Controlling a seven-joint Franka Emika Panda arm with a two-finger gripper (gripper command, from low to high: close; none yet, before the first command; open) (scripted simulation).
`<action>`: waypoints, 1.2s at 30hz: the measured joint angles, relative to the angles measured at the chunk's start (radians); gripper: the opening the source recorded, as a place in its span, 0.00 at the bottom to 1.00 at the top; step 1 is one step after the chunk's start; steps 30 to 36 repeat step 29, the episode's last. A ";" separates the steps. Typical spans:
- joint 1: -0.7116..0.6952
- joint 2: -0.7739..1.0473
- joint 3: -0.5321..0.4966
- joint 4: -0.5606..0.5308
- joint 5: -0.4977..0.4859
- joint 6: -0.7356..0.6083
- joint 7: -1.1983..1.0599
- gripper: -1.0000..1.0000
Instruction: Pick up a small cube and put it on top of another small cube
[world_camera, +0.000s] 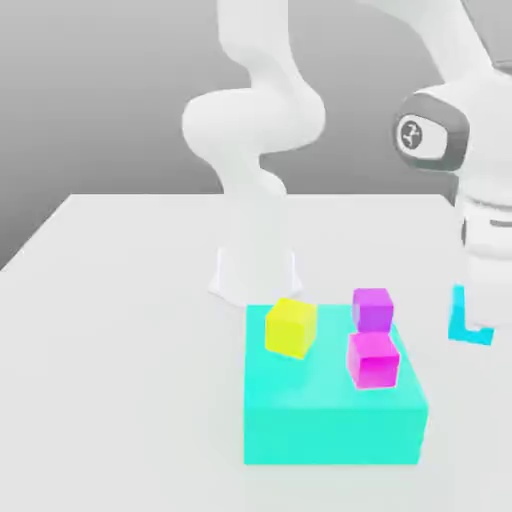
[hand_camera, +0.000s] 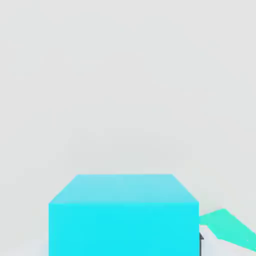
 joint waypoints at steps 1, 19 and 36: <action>-0.002 -0.037 -0.003 -0.020 0.008 -0.017 0.009 0.00; -0.060 -0.310 0.013 -0.327 0.083 0.017 0.152 1.00; -0.061 -0.380 0.007 -0.301 0.075 -0.077 0.154 1.00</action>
